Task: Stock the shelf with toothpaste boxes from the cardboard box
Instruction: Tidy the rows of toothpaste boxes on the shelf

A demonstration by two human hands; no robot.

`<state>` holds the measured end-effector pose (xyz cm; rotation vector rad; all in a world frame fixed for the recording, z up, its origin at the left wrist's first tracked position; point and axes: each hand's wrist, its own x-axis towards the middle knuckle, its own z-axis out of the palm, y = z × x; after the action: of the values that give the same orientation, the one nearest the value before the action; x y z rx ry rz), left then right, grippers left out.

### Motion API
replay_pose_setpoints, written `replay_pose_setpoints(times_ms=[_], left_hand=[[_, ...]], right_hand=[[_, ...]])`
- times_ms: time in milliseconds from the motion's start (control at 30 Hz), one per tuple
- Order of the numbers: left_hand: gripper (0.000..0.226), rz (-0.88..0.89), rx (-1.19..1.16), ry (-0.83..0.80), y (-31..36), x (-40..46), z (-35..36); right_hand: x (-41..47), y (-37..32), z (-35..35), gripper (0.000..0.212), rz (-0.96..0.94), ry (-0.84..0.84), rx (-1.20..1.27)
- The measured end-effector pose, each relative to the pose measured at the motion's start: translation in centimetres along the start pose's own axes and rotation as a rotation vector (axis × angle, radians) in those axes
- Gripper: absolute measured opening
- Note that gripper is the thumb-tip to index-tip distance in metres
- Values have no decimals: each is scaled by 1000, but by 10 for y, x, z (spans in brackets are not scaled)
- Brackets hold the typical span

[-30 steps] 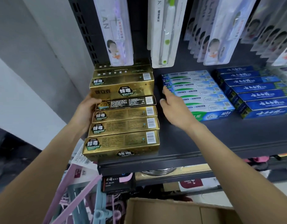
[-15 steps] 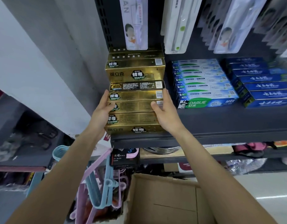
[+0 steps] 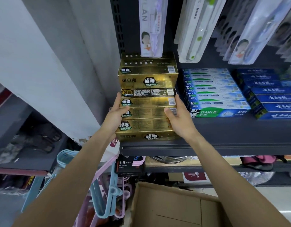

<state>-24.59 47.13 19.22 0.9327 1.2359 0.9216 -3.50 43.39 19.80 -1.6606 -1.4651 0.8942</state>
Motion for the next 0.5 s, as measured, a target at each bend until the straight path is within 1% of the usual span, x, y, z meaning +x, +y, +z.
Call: replay_pose_setpoints(times_ms=[67,133,167,233,267,333,400,500], left_hand=[[68,-43,33,-6,-5,6,-6],[80,-67,74,-31,-3,8,-9],[83,-47,86,-30,2,5,-9],[73,22,113,1,11,5,-15],[71,52,121,32,15,7,-20],[79,97,128,47,22,15,-31],[88,138,210,5,36,22,-34],[97,138,326,-91,52,41,-24]], right_hand=[[-2,-3,-2,65,-2,-19,-58],[-5,-5,-5,69,-18,-23,-193],[-5,-7,-7,71,-35,-11,-270],[-3,-13,-11,75,-61,28,-345],[1,-15,-12,77,-61,44,-343],[15,-20,-13,80,-40,72,-297],[32,-26,-12,77,-8,99,-176],[51,-33,-9,66,39,138,-15]])
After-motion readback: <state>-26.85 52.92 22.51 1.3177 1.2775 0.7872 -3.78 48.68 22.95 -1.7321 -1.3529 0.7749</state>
